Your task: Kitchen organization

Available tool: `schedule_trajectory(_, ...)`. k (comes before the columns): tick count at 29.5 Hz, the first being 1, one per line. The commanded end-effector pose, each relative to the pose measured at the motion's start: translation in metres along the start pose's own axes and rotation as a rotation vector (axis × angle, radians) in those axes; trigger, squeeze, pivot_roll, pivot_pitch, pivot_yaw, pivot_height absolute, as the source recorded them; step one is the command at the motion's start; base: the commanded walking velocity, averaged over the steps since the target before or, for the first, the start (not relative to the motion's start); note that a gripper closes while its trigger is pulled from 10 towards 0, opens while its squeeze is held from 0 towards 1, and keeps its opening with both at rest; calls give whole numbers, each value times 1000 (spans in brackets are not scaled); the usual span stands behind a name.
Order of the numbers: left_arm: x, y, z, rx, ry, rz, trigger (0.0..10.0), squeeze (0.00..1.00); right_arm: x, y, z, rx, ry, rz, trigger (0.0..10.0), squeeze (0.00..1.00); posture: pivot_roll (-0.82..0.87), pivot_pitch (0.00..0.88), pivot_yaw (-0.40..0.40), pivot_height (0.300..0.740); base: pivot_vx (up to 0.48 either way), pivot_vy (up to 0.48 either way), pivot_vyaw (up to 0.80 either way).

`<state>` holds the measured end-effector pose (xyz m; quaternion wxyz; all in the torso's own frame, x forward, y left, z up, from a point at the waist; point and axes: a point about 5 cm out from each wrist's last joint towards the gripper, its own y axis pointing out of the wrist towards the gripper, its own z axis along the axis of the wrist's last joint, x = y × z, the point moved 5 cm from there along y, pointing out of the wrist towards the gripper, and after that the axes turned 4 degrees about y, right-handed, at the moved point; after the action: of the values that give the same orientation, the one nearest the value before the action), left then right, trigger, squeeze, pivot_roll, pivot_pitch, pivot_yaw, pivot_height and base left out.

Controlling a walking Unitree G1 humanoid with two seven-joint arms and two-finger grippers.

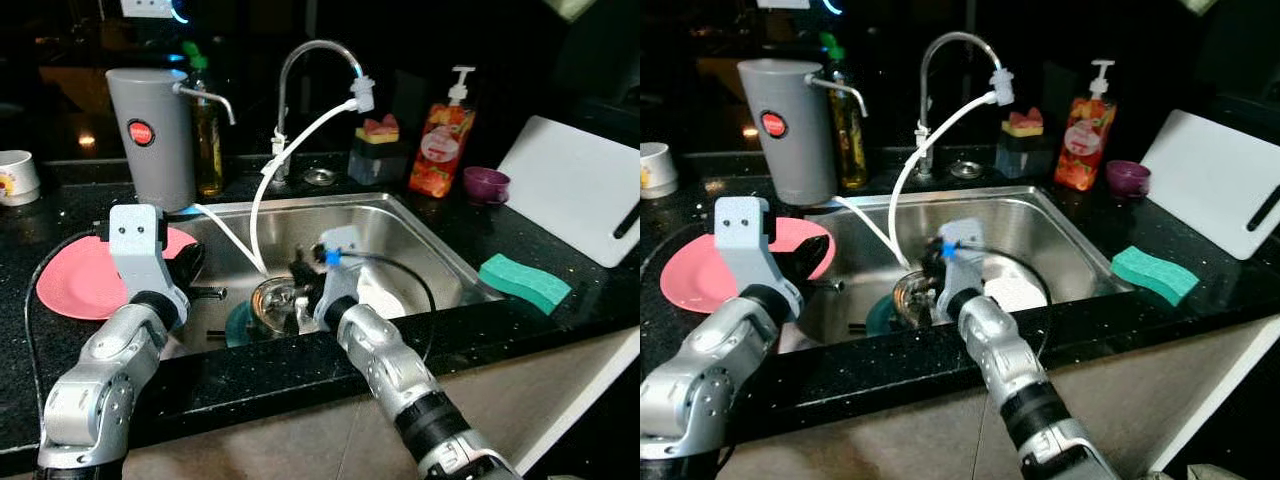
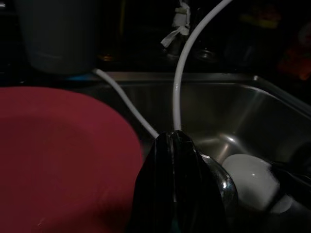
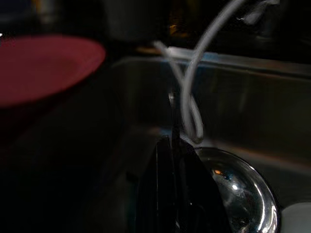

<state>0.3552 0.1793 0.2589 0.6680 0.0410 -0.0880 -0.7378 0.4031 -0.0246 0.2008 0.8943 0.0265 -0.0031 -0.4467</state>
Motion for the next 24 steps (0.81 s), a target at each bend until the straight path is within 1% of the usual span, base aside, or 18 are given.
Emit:
schedule_trajectory(1,4,-2,-5,-28,17,1,10000,0,-7,-11,9,-20,-25,83,10000,0,141,105,-97,740,0,0,0)
schedule_trajectory(3,4,-1,-6,-37,18,0,10000,0,-13,-27,15,-67,-68,165,10000,0,128,103,-95,740,0,0,0)
schedule_trajectory(5,5,0,-6,-39,19,-1,10000,0,-16,-38,16,-107,-72,206,10000,0,125,103,-93,740,0,0,0)
schedule_trajectory(6,8,2,-5,-38,19,-5,10000,0,-17,-49,20,-125,-83,250,10000,0,114,104,-90,740,0,0,0)
schedule_trajectory(8,8,2,-5,-38,19,-5,10000,0,-18,-51,21,-129,-89,263,10000,0,114,104,-90,740,0,0,0)
schedule_trajectory(9,9,3,-5,-38,18,-7,10000,0,-16,-54,21,-143,-83,262,10000,0,105,104,-89,740,0,0,0)
schedule_trajectory(11,11,4,-5,-40,16,-13,10000,0,-7,-56,20,-157,-72,220,10000,0,99,103,-87,740,0,0,0)
schedule_trajectory(12,11,4,-5,-40,16,-13,10000,0,-7,-56,20,-157,-72,220,10000,0,99,103,-87,740,0,0,0)
schedule_trajectory(13,14,5,-6,-41,15,-18,10000,0,4,-53,25,-124,-41,153,10000,0,96,100,-85,740,0,0,0)
schedule_trajectory(14,18,6,-6,-43,12,-23,10000,0,26,-45,29,-90,44,18,10000,0,100,99,-82,740,0,0,0)
schedule_trajectory(15,18,6,-6,-43,12,-24,10000,0,31,-44,29,-87,65,-13,10000,0,100,99,-82,740,0,0,0)
schedule_trajectory(16,18,6,-6,-43,12,-24,10000,0,31,-44,29,-87,65,-13,10000,0,100,99,-82,740,0,0,0)
schedule_trajectory(17,19,7,-5,-40,15,-26,10000,0,35,-42,27,-115,83,-41,10000,0,107,96,-80,740,0,0,0)
schedule_trajectory(19,20,7,-4,-37,20,-28,10000,0,38,-42,23,-158,90,-58,10000,0,107,96,-80,740,0,0,0)
schedule_trajectory(21,18,7,-2,-35,26,-26,10000,0,30,-48,15,-244,95,14,10000,0,116,95,-82,740,0,0,0)
schedule_trajectory(22,17,7,-2,-35,28,-24,10000,0,28,-50,12,-271,99,39,10000,0,116,95,-82,740,0,0,0)
schedule_trajectory(23,17,7,-2,-35,28,-24,10000,0,28,-50,12,-271,99,39,10000,0,116,95,-82,740,0,0,0)
schedule_trajectory(24,14,7,0,-31,18,-10,10000,0,26,-54,9,-302,101,57,10000,0,113,93,-91,740,0,0,0)
